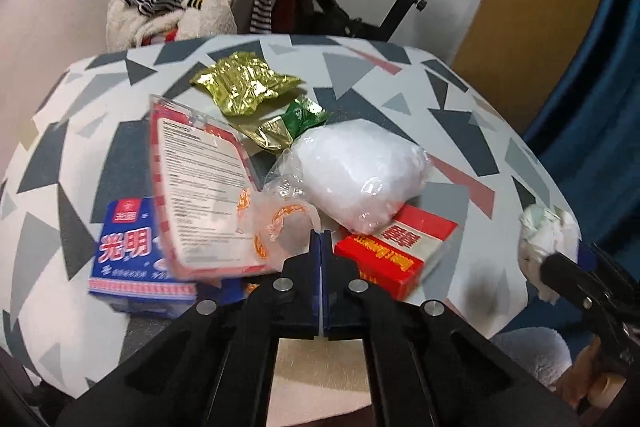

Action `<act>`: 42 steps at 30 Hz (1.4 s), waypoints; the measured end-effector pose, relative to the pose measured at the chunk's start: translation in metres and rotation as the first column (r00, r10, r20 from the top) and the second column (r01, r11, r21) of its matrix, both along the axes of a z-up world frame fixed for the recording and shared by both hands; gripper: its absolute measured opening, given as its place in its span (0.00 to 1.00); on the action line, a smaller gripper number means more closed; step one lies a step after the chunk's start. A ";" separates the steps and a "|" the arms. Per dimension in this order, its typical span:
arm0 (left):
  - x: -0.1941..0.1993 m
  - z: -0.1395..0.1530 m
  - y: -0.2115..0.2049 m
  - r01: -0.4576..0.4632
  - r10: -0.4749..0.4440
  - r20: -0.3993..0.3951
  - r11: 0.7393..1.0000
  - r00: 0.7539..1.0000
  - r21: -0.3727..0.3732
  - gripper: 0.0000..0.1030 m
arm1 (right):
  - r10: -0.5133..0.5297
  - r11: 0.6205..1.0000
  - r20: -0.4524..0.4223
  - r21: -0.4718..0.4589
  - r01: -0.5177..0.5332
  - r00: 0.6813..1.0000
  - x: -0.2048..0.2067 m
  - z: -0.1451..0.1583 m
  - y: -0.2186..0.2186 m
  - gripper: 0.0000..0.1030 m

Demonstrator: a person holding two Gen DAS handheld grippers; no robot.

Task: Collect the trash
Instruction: 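Grasp the clear orange-printed wrapper with the left gripper and lower it over the brown bin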

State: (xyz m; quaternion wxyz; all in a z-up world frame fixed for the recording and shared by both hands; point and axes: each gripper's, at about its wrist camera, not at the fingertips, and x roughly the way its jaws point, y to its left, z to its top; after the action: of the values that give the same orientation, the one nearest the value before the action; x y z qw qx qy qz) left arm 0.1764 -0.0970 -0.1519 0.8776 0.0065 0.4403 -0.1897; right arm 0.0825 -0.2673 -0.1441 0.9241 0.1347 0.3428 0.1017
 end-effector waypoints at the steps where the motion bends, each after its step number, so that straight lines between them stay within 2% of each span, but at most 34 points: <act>1: -0.005 0.005 0.004 -0.003 0.004 0.012 1.000 1.000 -0.007 0.01 | 0.002 1.000 0.002 -0.002 -0.002 1.000 -0.001 0.001 0.001 0.55; 5: -0.029 0.025 0.015 -0.002 0.006 0.072 0.999 0.997 -0.050 0.01 | 0.012 1.000 0.011 -0.017 -0.012 1.000 -0.005 0.006 0.008 0.55; 12: -0.081 0.046 0.024 0.043 -0.037 0.155 0.999 0.987 -0.032 0.01 | 0.030 0.998 0.029 -0.064 -0.028 0.999 -0.024 0.017 0.020 0.55; 17: -0.121 0.040 0.037 0.070 -0.067 0.166 0.998 0.984 -0.011 0.01 | 0.055 0.995 0.032 -0.084 -0.052 0.998 -0.042 0.015 0.029 0.55; 23: -0.165 0.020 0.053 0.105 -0.107 0.154 0.994 0.982 0.024 0.01 | 0.112 0.990 0.025 -0.091 -0.109 0.993 -0.059 -0.003 0.048 0.55; 31: -0.191 -0.031 0.067 0.114 -0.116 0.062 0.993 0.991 0.036 0.01 | 0.179 0.980 -0.012 -0.084 -0.179 0.984 -0.073 -0.038 0.079 0.55; 38: -0.185 -0.085 0.067 0.134 -0.133 -0.060 0.991 0.989 0.025 0.01 | 0.195 0.980 -0.080 -0.022 -0.197 0.978 -0.079 -0.075 0.087 0.55; 42: -0.174 -0.107 0.067 0.127 -0.125 -0.129 0.992 0.984 0.009 0.01 | 0.211 0.976 -0.112 -0.023 -0.215 0.971 -0.076 -0.090 0.092 0.55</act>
State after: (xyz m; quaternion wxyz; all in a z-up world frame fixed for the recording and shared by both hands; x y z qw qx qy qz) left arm 0.0023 -0.0295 -0.2591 0.8336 0.0295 0.4961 -0.2410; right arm 0.0065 -0.1751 -0.2343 0.8901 0.0860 0.4067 0.1869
